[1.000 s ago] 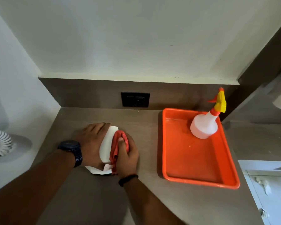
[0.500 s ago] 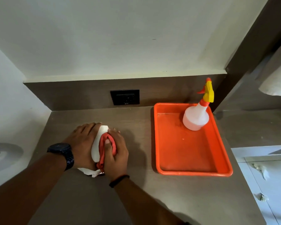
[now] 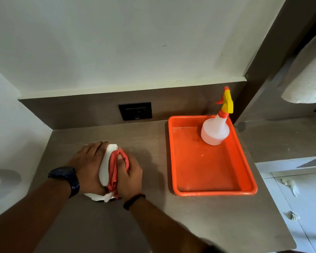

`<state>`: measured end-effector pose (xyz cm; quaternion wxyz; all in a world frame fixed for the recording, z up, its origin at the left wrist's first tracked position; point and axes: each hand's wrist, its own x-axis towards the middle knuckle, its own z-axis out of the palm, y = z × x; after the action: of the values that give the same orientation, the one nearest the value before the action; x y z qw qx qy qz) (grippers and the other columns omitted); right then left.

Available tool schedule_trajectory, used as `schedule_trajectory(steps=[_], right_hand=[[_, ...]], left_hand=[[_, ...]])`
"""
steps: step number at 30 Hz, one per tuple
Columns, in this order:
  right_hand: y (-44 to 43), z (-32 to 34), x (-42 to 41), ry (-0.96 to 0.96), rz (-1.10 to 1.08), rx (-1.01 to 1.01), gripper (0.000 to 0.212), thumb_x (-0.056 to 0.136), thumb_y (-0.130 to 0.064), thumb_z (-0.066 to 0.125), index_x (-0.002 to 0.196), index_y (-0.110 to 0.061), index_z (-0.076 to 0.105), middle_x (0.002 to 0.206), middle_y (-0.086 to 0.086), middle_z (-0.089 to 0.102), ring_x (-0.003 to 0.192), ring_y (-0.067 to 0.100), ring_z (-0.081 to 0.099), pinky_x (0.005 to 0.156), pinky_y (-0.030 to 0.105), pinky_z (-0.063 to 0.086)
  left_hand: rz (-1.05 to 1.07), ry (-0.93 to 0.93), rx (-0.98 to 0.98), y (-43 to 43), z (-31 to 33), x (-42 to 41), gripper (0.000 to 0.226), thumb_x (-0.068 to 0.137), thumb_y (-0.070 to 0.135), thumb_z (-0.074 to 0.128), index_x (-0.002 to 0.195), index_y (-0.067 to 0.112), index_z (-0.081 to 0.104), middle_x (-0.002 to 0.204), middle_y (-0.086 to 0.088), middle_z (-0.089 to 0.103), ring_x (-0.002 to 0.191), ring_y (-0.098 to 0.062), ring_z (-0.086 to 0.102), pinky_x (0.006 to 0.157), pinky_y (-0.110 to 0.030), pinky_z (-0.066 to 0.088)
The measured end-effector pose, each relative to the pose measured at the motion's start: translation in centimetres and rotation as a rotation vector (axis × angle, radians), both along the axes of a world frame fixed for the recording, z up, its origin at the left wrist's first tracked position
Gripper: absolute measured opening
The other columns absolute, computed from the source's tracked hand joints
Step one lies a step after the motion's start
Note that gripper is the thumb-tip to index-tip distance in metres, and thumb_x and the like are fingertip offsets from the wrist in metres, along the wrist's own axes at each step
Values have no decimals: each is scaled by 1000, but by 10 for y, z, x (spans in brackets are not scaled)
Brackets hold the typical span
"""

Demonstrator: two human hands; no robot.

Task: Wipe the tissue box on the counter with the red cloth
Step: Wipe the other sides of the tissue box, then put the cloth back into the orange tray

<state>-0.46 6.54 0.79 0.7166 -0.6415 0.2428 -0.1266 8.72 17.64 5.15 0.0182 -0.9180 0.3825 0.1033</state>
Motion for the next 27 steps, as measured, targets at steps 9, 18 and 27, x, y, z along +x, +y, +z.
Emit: schedule_trajectory(steps=[9,18,27], right_hand=[[-5,-8,2,288,-35,162,31,96,-47,48,95,-28,73,99,-4,76,94,12,70,92,39,57],[-28,42,8,163,-166,543,31,98,-29,53,108,-4,69,105,19,72,97,32,68,95,47,53],[-176,74,-26,-21,-368,-55,29,102,-19,47,80,-15,67,57,11,60,61,10,56,58,17,47]], left_hand=[[54,-5,4,2,0,-4,138,33,80,61,143,15,10,146,-7,30,132,-29,29,110,-43,29],[25,-14,-29,-2,4,-1,119,32,80,64,131,25,30,121,7,45,112,-23,48,96,-40,41],[60,68,-200,-64,32,-12,144,29,98,51,145,18,21,152,-6,25,136,-26,25,111,-41,25]])
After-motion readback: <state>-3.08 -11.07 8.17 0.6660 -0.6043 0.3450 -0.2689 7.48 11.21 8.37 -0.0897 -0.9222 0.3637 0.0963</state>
